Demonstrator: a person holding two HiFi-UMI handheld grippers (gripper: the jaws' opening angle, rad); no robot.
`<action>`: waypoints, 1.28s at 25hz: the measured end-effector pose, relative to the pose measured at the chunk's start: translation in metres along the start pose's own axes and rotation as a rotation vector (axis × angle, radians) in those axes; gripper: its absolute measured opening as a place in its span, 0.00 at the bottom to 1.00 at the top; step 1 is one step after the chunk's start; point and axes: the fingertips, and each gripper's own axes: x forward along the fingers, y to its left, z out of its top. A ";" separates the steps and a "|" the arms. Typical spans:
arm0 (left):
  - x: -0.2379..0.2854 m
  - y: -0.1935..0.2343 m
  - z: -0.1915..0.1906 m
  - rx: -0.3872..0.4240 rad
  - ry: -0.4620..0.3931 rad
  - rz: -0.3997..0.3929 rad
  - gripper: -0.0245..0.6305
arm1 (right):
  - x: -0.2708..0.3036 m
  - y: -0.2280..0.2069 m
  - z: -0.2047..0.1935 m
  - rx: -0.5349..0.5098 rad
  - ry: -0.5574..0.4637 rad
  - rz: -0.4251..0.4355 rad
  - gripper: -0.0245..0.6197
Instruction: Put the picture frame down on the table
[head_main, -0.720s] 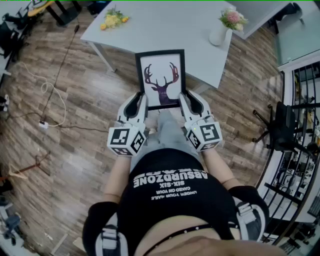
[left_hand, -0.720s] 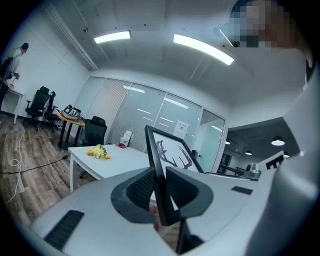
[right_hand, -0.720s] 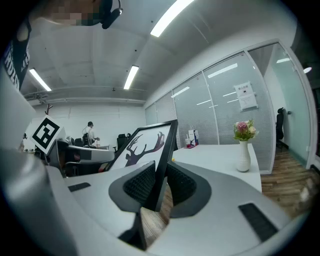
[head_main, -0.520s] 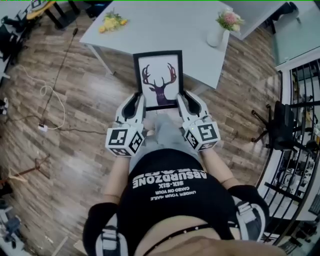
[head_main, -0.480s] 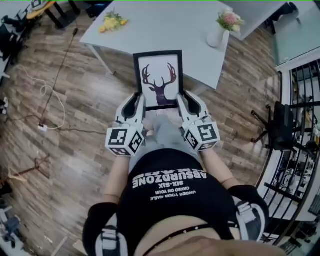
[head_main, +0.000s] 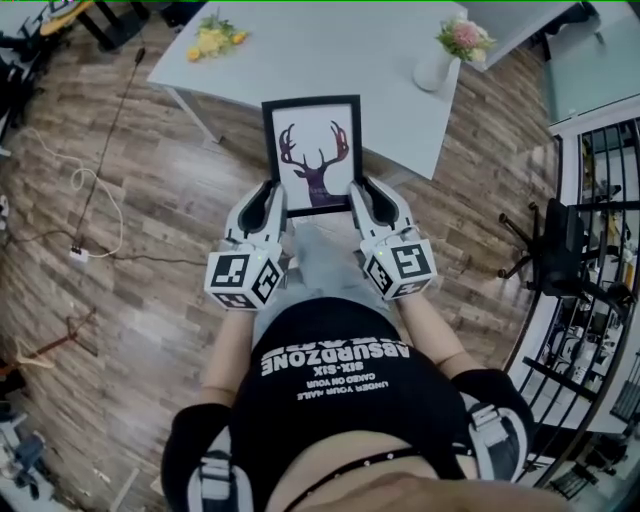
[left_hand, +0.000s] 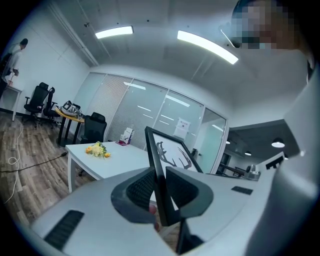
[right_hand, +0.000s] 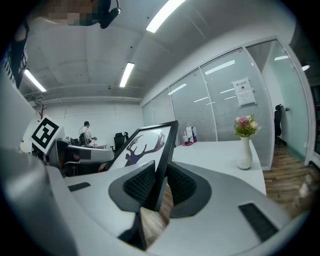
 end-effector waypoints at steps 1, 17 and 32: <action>0.004 0.003 -0.001 -0.002 0.005 -0.001 0.16 | 0.005 -0.002 -0.002 0.002 0.003 0.000 0.17; 0.145 0.109 0.074 -0.027 0.042 0.025 0.16 | 0.184 -0.049 0.045 0.034 0.054 0.015 0.18; 0.249 0.167 0.098 -0.061 0.078 0.049 0.16 | 0.293 -0.101 0.056 0.039 0.095 0.037 0.18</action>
